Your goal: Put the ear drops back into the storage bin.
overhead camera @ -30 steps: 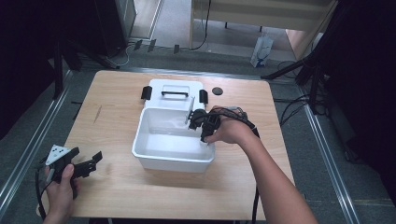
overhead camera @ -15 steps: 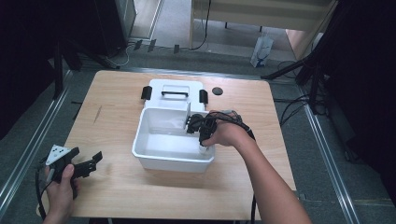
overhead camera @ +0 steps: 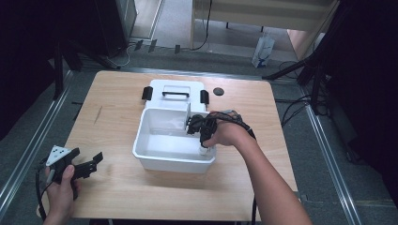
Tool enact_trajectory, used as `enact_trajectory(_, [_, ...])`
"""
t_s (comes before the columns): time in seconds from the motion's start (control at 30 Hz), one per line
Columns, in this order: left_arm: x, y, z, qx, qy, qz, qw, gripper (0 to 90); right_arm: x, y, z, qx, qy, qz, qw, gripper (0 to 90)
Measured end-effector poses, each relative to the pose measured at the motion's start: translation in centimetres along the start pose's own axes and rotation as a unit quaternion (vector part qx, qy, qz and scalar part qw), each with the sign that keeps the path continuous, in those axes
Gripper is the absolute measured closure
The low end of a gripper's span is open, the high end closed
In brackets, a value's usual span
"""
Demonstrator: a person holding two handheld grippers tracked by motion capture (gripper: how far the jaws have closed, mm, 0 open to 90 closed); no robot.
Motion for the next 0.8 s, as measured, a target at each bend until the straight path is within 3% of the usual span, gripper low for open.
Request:
enact_trajectory(0.43, [0.0, 0.0, 0.0, 0.001, 0.000, 0.000, 1.0000, 6.3, 0.0, -0.1, 0.0, -0.002, -0.001, 0.001, 1.0000, 71.1])
enact_trajectory(0.57, [0.0, 0.0, 0.0, 0.000, 0.000, 0.000, 1.0000, 6.3, -0.2, -0.1, 0.1, -0.005, 0.006, 0.001, 1.0000, 64.9])
enact_trajectory(0.67, [0.0, 0.0, 0.0, 0.000, -0.001, 0.000, 1.0000, 6.3, -1.2, 0.1, 0.3, 0.004, 0.018, 0.011, 0.9998, 58.3])
enact_trajectory(0.8, [0.0, 0.0, 0.0, 0.001, -0.001, -0.001, 1.0000, 6.3, -2.5, 0.5, 0.5, 0.021, 0.037, 0.017, 0.9990, 57.1])
Point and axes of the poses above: each handheld gripper's, and its own axes: x roughly forward along the jaws, z roughly out of its underside, y roughly to its right, the point moved 4 cm from there along x, roughly forward along the jaws, and after that the axes turned 14 degrees about z, right-handed, at the moved point
